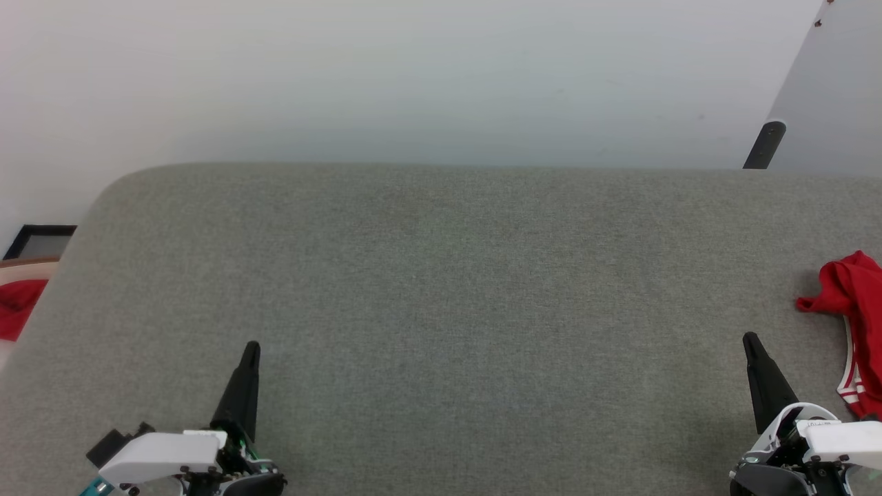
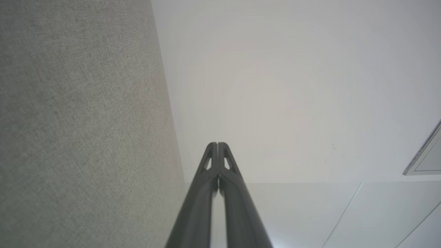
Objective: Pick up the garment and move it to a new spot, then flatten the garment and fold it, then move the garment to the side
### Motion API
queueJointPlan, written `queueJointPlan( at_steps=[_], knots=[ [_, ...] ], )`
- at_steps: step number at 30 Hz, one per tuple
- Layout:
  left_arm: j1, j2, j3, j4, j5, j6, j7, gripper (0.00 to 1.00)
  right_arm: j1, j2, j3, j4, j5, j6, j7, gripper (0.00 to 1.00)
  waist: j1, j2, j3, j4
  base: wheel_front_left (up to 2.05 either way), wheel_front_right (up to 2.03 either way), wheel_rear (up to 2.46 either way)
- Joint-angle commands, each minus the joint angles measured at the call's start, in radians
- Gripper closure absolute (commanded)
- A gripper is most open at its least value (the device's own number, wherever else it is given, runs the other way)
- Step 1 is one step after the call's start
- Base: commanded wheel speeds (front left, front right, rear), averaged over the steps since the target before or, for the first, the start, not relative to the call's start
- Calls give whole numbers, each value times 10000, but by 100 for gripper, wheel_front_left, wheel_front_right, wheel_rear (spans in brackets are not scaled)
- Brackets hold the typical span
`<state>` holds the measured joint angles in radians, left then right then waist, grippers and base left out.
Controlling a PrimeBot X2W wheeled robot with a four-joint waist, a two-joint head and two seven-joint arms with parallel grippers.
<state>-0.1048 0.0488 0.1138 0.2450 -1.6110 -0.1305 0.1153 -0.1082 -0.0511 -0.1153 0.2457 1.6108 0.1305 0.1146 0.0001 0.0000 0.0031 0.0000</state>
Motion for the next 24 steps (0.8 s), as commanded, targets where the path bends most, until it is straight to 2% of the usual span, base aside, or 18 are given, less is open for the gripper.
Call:
queueJointPlan(
  at_steps=[1, 24],
  knots=[
    [-90, 3, 18, 8, -36, -4, 11, 100, -27, 28, 32, 1, 42, 4, 16, 100, -1, 0, 0, 0, 0, 0, 0],
    [-90, 3, 15, 8, -37, -4, 10, 100, -27, 28, 31, 1, 42, 4, 15, 100, -1, 0, 0, 0, 0, 0, 0]
  ],
)
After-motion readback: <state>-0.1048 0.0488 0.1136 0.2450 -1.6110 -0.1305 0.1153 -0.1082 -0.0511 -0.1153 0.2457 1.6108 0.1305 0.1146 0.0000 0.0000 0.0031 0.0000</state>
